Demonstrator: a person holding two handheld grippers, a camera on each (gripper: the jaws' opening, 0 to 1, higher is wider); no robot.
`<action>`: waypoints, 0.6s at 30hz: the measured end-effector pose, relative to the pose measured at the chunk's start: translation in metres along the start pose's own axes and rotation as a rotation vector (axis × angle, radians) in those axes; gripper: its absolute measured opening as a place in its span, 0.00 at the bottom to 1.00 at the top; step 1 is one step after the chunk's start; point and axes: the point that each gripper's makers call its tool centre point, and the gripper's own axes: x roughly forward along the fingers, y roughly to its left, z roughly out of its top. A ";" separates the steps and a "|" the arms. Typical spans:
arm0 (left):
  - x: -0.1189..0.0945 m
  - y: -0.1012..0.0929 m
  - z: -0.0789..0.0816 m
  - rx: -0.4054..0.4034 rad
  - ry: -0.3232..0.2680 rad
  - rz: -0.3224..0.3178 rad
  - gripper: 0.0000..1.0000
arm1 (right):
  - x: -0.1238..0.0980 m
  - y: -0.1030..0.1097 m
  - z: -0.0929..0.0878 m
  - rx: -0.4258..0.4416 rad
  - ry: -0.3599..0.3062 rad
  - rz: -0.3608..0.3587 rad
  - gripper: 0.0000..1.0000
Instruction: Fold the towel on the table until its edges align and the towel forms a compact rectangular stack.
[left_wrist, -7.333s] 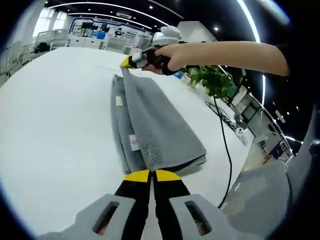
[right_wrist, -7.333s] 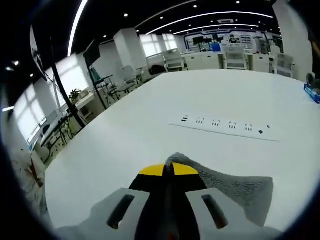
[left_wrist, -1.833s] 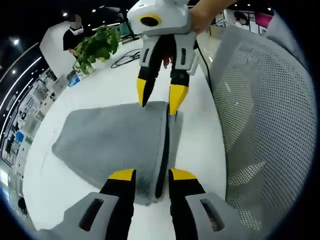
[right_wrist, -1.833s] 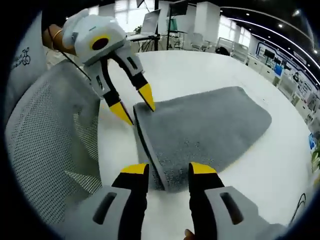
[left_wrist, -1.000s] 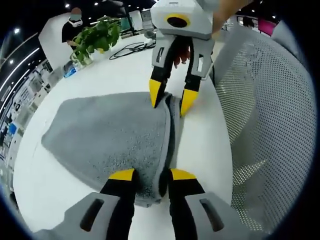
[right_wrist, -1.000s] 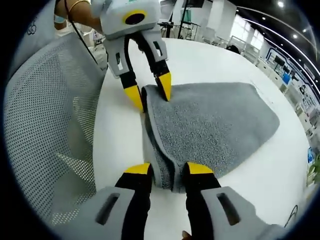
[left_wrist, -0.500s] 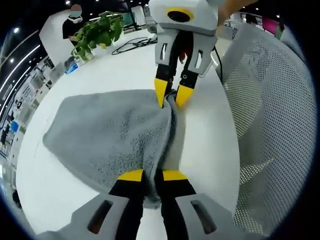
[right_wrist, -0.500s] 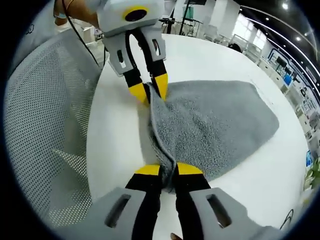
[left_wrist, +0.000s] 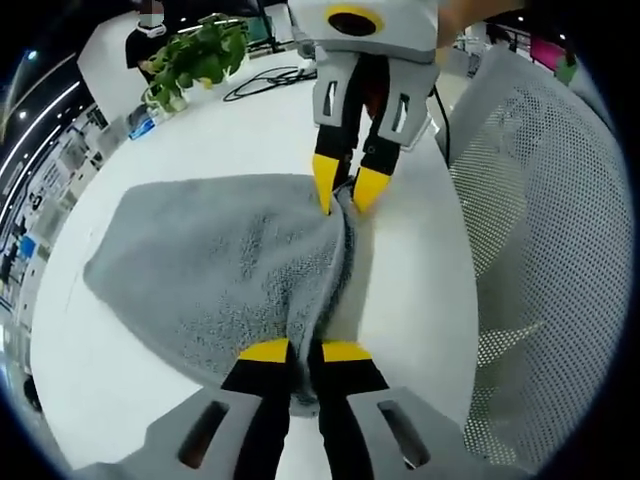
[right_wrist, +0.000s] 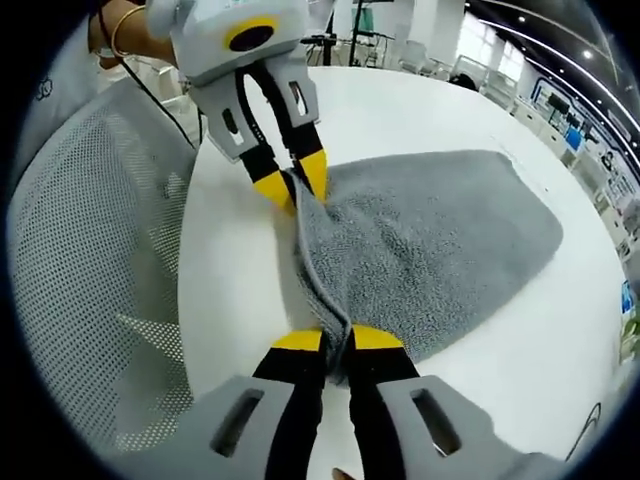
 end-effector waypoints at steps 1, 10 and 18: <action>-0.001 -0.002 0.000 -0.001 -0.001 -0.003 0.08 | -0.001 0.003 0.000 0.003 -0.001 0.003 0.06; -0.013 -0.036 -0.007 0.022 0.021 -0.089 0.08 | -0.007 0.037 -0.003 0.034 0.003 0.070 0.06; -0.025 -0.063 -0.012 -0.001 0.055 -0.214 0.08 | -0.012 0.067 -0.004 -0.025 0.031 0.129 0.05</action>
